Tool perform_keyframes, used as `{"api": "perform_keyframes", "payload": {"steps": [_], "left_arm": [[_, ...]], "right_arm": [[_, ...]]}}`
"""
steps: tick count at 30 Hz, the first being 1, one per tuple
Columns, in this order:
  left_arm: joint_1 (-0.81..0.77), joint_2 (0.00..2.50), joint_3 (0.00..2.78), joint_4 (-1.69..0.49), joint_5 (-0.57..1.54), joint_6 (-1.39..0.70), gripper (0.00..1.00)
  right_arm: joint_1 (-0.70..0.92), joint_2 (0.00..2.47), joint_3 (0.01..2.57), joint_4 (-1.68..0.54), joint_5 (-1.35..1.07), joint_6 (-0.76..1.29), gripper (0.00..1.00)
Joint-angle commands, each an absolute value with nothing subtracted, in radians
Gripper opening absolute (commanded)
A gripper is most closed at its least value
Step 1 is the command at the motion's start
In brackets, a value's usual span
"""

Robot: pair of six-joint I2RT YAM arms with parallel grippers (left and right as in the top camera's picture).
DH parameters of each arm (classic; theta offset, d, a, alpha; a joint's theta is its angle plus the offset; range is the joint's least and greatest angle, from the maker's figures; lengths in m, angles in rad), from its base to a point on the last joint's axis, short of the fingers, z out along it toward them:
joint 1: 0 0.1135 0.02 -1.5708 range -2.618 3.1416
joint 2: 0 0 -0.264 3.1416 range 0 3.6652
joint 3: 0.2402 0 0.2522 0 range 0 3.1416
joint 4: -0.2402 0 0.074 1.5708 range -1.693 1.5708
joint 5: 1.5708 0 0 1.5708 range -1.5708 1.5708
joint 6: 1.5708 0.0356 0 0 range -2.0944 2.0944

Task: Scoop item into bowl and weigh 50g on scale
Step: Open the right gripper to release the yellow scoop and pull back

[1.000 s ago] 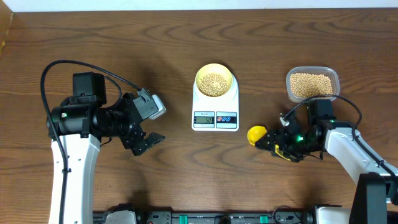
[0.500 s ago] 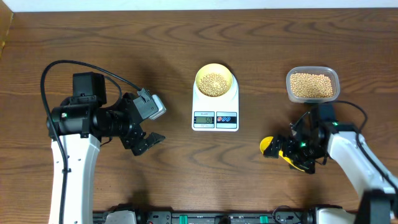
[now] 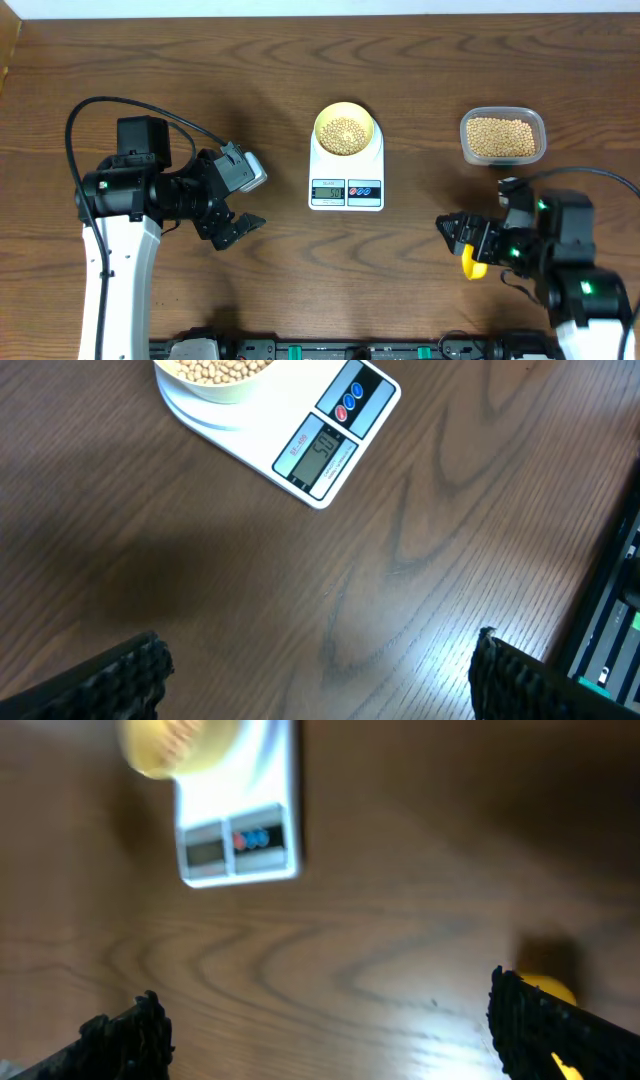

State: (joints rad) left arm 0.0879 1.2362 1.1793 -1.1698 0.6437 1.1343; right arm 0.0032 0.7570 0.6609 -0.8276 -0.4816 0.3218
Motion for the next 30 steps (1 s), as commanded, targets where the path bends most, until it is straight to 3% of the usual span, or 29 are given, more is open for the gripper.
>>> {"api": "perform_keyframes", "payload": {"steps": [1, 14, 30], "left_arm": [[0.086, 1.233, 1.172, -1.172, 0.639, 1.151, 0.98], [0.086, 1.233, 1.172, -1.172, 0.638, 1.151, 0.98], [0.086, 1.233, 1.172, -1.172, 0.639, 1.151, 0.98]], "right_arm": [[0.001, 0.663, 0.664, -0.824, -0.507, 0.329, 0.99], [0.002, 0.614, 0.664, -0.832, -0.507, 0.270, 0.99], [0.002, 0.603, 0.664, -0.685, -0.498, 0.149, 0.99]]}}
